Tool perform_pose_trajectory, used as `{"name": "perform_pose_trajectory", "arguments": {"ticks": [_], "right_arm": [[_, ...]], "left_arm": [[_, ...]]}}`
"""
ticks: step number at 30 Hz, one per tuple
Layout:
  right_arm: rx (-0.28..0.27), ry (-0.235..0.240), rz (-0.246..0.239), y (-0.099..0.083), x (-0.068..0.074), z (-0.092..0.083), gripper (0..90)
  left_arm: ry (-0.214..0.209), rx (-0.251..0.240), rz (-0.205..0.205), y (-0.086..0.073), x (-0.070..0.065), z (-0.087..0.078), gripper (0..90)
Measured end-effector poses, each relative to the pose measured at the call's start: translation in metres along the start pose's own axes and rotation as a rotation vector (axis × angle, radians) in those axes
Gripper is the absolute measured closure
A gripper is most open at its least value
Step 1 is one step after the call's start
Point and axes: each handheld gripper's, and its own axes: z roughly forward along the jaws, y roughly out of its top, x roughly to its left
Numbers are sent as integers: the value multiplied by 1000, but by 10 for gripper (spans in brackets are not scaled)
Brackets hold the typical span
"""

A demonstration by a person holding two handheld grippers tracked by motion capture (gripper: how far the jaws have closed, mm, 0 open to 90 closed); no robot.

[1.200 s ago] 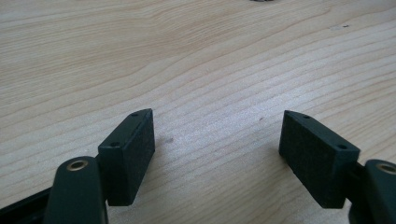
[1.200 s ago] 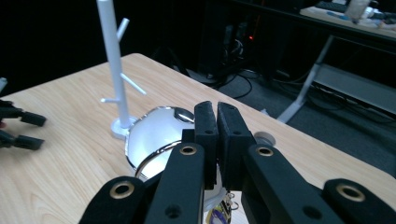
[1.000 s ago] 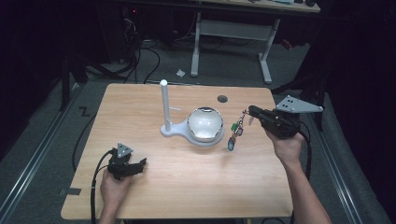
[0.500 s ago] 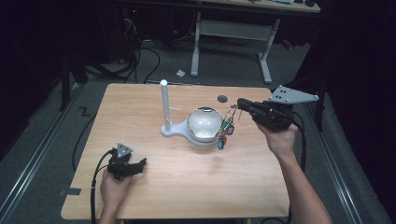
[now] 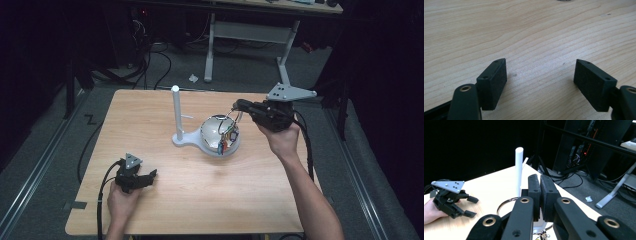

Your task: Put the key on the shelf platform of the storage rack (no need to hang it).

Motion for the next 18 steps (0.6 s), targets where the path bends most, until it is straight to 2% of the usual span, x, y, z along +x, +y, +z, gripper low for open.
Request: {"name": "perform_pose_trajectory", "arguments": {"ticks": [8,14,15,18], "right_arm": [[-3,-23,25,-2,-8,21,881],[18,-46,45,-7,-14,35,881],[33,-63,35,-9,-15,39,881],[38,-64,45,-11,-16,43,881]], "left_arm": [[-1,1,1,0,0,0,268],[-4,1,5,0,0,0,268],[-5,1,8,0,1,0,268],[-2,2,-2,1,0,0,268]]}}
